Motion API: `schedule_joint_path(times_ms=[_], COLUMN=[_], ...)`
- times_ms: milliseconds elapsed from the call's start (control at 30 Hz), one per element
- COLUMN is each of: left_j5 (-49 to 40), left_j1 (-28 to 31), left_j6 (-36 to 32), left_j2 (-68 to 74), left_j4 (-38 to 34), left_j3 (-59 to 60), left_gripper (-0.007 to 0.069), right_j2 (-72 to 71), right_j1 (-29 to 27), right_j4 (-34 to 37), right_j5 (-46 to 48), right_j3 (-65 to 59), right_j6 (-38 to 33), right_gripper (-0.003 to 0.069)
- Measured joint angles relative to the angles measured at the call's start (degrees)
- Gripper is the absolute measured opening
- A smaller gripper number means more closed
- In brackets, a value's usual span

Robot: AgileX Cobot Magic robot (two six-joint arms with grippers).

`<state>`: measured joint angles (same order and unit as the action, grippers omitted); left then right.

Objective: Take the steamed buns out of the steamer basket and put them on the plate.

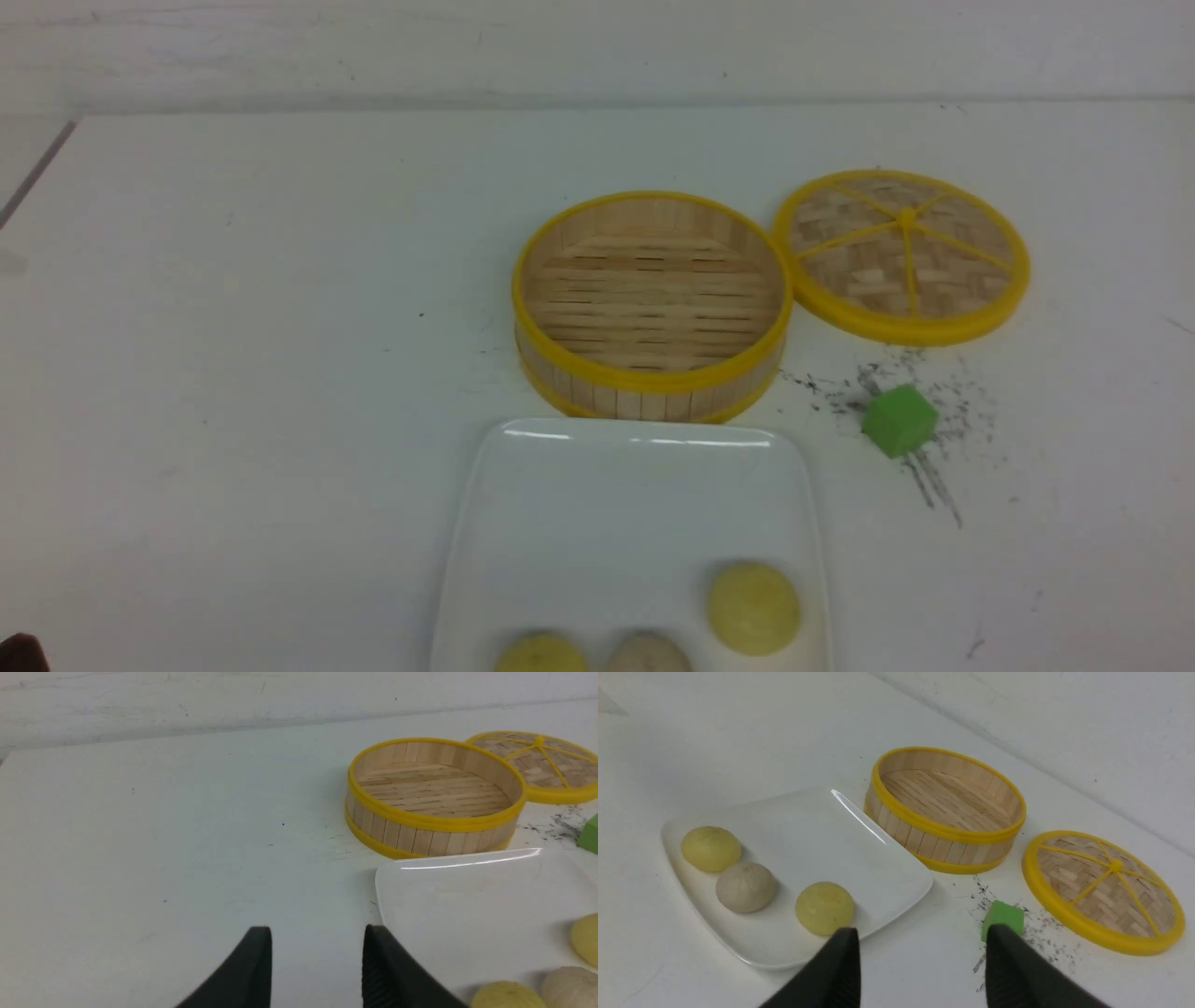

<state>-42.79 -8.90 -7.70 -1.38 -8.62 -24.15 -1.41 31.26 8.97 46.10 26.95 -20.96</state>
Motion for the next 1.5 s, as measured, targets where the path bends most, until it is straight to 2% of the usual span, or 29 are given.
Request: schedule_joint_path(times_ms=[167, 267, 467, 600, 900, 1367, 1500], left_j5=[-2.2, -2.6, -3.3, -3.3, -3.3, -3.3, -3.3], left_j1=[0.0, 0.0, 0.0, 0.0, 0.0, 0.0, 0.0], left_j6=[0.1, 0.1, 0.3, 0.4, 0.4, 0.4, 0.4], left_j2=[0.0, 0.0, 0.0, 0.0, 0.0, 0.0, 0.0], left_j4=[-1.0, -1.1, -1.2, -1.1, -1.1, -1.1, -1.1], left_j3=[0.1, 0.1, 0.1, 0.1, 0.1, 0.1, 0.1], left_gripper=[0.0239, 0.0235, 0.0236, 0.0237, 0.0237, 0.024, 0.024], right_j2=[0.0, 0.0, 0.0, 0.0, 0.0, 0.0, 0.0], right_j1=[0.0, 0.0, 0.0, 0.0, 0.0, 0.0, 0.0], right_j4=[0.5, 1.4, 1.8, 1.6, 2.0, 1.9, -1.0], right_j5=[1.2, 2.0, 1.4, -0.2, -4.3, -4.4, -10.6], right_j3=[0.0, 0.0, 0.0, 0.0, 0.0, 0.0, -2.8], right_j6=[0.0, 0.0, 0.0, 0.0, 0.0, 0.0, 0.5], right_gripper=[0.0295, 0.0261, 0.0142, 0.0106, 0.0107, 0.0125, 0.0132])
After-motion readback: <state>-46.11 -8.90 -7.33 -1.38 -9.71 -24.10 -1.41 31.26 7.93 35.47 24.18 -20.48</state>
